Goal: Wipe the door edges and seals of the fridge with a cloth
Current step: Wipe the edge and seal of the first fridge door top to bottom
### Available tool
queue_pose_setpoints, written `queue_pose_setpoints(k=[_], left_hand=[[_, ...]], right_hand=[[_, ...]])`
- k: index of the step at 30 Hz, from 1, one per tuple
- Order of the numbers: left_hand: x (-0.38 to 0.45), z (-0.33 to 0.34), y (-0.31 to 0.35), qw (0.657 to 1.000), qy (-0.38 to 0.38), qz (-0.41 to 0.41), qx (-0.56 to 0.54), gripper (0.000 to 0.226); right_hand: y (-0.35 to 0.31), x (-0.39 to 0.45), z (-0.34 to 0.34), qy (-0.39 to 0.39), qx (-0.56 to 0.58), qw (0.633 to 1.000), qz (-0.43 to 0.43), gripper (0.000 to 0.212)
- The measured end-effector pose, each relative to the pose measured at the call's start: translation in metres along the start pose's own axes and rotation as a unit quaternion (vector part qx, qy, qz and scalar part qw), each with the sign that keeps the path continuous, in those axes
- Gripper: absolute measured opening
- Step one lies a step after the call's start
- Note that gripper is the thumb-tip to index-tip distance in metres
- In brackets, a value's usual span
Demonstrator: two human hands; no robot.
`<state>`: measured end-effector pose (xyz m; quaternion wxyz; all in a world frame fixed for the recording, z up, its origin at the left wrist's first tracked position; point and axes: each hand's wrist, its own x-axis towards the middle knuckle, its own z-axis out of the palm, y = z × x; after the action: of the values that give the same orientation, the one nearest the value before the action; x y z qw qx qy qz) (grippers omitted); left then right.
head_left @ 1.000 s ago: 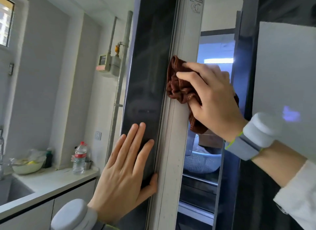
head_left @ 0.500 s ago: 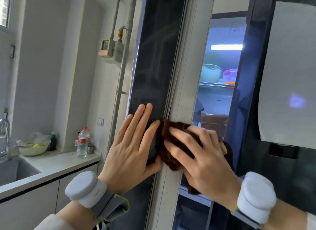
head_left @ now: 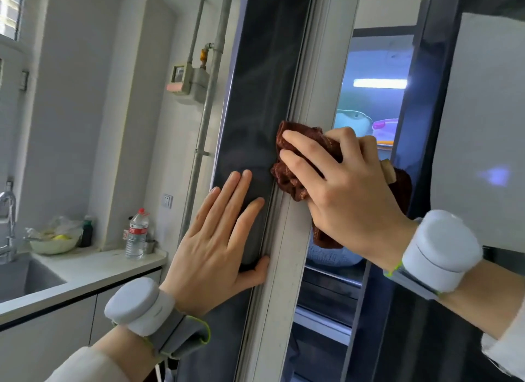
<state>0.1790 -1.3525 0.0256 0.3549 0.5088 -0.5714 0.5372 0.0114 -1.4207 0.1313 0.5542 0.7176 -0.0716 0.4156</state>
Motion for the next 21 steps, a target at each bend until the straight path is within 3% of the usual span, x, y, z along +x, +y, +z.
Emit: queue_pose_setpoints(k=[13,21], left_hand=[[-0.008,0.0,0.001,1.0,-0.006,0.009,-0.001,0.077],[-0.019,-0.003,0.001,1.0,-0.021,0.002,0.013,0.077]], right_hand=[[-0.058,-0.071,-0.004,-0.039,0.074,0.995,-0.047,0.031],[-0.033,-0.04,-0.015,-0.039,0.069,0.996,-0.052,0.037]])
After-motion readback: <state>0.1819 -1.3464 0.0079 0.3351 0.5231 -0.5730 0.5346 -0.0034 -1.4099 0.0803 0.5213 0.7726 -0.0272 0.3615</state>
